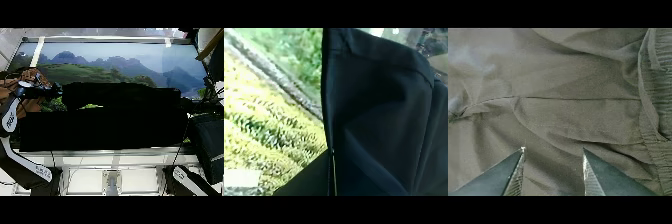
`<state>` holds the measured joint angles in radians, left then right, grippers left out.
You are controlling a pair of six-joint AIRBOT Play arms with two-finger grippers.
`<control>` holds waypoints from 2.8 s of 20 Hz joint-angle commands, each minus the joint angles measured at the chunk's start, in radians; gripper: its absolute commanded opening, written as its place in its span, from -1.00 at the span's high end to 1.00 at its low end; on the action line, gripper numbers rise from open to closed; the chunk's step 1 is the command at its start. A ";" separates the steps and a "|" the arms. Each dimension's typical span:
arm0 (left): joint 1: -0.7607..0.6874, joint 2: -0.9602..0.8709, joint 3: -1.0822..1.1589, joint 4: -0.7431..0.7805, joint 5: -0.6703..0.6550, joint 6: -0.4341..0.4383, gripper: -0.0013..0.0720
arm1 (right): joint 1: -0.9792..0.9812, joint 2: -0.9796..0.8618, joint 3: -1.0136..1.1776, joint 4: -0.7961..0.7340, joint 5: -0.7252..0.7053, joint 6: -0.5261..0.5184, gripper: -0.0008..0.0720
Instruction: Fold the clothes and pants, and hang the long-sleeved shirts on hangers.
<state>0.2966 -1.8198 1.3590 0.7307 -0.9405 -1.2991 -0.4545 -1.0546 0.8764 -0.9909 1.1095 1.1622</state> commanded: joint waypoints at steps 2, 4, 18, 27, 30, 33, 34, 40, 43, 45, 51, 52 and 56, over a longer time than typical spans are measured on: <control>0.016 0.031 0.047 -0.023 0.001 0.025 0.94 | 0.001 -0.001 0.000 0.000 0.001 0.000 -0.08; 0.029 0.081 0.096 0.014 0.001 0.025 0.94 | 0.001 -0.001 0.000 0.001 0.002 0.000 -0.09; 0.008 0.188 0.235 0.567 -0.025 -0.168 0.94 | 0.001 -0.001 0.000 0.055 -0.027 0.007 -0.08; 0.082 0.300 0.347 0.600 -0.048 -0.208 0.94 | 0.001 -0.001 0.000 0.055 -0.031 0.007 -0.08; 0.093 0.310 0.348 0.735 -0.176 -0.221 0.94 | 0.001 -0.001 0.000 0.055 -0.031 0.007 -0.08; 0.083 0.288 0.347 0.805 -0.188 -0.232 0.94 | 0.001 -0.001 0.000 0.056 -0.034 0.007 -0.08; 0.080 0.276 0.347 0.807 -0.153 -0.247 0.94 | 0.002 -0.001 0.000 0.056 -0.037 0.007 -0.08; 0.073 0.165 0.347 0.806 0.014 -0.363 0.94 | 0.069 -0.001 0.000 0.051 -0.095 0.007 -0.08; 0.075 0.118 0.347 0.811 0.044 -0.374 0.94 | 0.116 -0.002 0.000 0.049 -0.136 0.007 -0.08; 0.085 0.088 0.347 0.823 0.034 -0.420 0.94 | 0.136 -0.002 0.000 0.046 -0.145 0.007 -0.08; 0.130 0.093 0.346 0.859 0.092 -0.635 0.94 | 0.143 -0.002 0.000 0.014 -0.143 0.007 -0.08; 0.132 0.092 0.346 0.859 0.083 -0.635 0.94 | 0.144 -0.002 0.000 0.014 -0.147 0.007 -0.08; 0.141 0.108 0.347 0.860 -0.010 -0.631 -0.95 | 0.137 -0.001 0.002 -0.003 -0.150 0.007 -0.09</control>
<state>0.4271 -1.7237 1.7054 1.5852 -0.8940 -1.9121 -0.3134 -1.0557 0.8764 -0.9752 0.9627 1.1694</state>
